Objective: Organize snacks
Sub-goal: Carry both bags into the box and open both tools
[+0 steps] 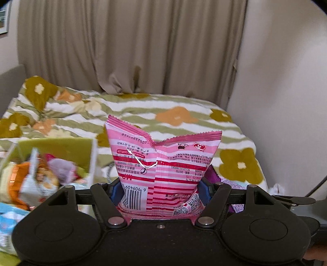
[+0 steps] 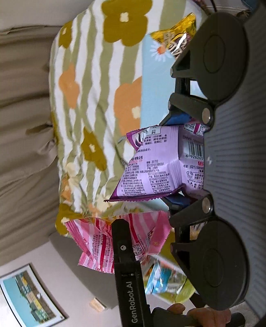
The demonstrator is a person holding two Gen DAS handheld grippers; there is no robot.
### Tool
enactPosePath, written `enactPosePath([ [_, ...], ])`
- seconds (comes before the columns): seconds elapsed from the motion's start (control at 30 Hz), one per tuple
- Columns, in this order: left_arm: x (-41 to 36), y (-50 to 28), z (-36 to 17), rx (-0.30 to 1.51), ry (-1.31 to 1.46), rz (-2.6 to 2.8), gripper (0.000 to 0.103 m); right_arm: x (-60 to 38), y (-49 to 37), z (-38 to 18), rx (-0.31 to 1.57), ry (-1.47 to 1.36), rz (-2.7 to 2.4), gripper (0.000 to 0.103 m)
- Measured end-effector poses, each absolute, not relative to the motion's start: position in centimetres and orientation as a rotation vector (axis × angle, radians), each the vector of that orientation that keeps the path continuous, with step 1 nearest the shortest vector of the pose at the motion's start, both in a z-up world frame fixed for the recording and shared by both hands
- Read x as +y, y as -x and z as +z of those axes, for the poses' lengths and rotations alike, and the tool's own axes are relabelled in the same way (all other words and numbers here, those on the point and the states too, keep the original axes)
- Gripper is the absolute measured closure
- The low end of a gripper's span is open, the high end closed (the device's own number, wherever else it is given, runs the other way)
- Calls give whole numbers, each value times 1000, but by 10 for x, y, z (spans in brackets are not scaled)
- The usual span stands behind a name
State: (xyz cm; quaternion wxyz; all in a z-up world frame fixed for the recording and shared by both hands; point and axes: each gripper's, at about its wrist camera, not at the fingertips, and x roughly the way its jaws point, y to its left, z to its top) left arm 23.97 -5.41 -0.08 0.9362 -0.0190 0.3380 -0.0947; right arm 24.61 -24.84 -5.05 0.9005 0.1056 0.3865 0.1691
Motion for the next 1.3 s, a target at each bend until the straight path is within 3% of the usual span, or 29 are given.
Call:
enactPosePath([
  [0.37, 54, -203, 27, 660, 66, -87, 30, -161, -233, 6, 698, -201, 399, 23],
  [0.7, 139, -206, 7, 748, 73, -81, 28, -63, -236, 20, 680, -207, 393, 23],
  [0.73, 143, -207, 3, 761, 75, -88, 24, -57, -236, 20, 681, -210, 380, 23],
  [0.77, 147, -209, -1, 772, 82, -97, 11, -51, -236, 19, 681, -211, 368, 23],
  [0.83, 155, -210, -8, 779, 101, -117, 1, -43, -236, 19, 681, -214, 345, 23],
  [1.3, 216, -206, -13, 760, 97, -196, 1, -7, -238, 12, 692, -260, 206, 23],
])
